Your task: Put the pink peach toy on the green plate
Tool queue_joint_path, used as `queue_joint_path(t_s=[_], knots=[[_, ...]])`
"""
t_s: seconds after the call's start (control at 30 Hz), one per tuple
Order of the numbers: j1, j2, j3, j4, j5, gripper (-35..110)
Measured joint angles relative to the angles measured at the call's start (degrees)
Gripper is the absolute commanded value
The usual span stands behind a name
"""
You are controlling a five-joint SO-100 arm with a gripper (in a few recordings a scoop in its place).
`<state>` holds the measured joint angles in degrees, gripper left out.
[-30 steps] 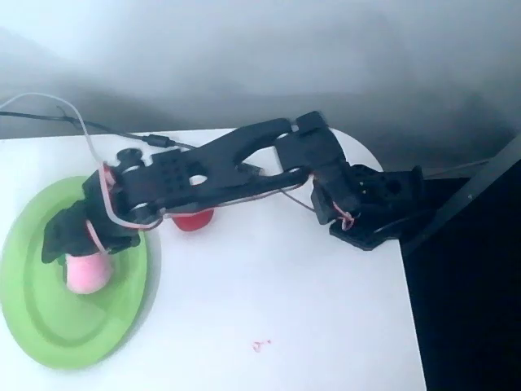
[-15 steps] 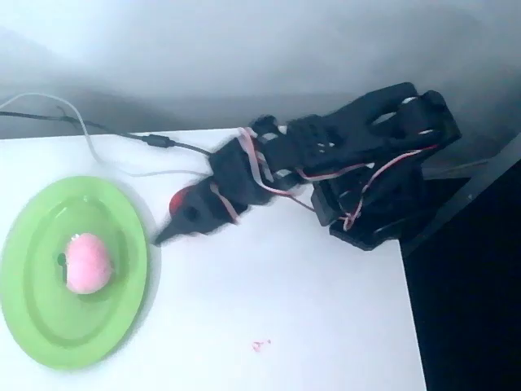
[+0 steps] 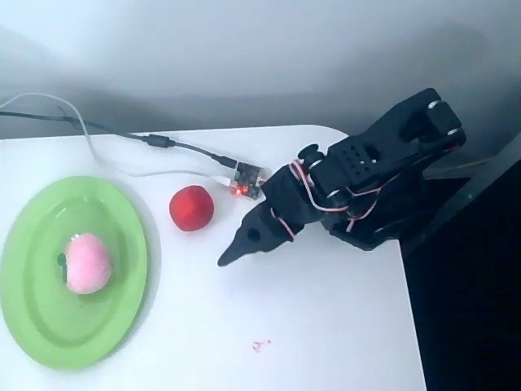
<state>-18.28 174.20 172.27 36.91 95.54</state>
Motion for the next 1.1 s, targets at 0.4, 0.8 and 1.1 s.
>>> queue_joint_path(t_s=[0.4,0.8,1.1], knots=[[20.3,12.66,12.13,3.34,-5.71,0],[14.68,20.48,12.39,25.84,-7.56,0],[13.97,20.48,12.39,35.16,-12.48,0]])
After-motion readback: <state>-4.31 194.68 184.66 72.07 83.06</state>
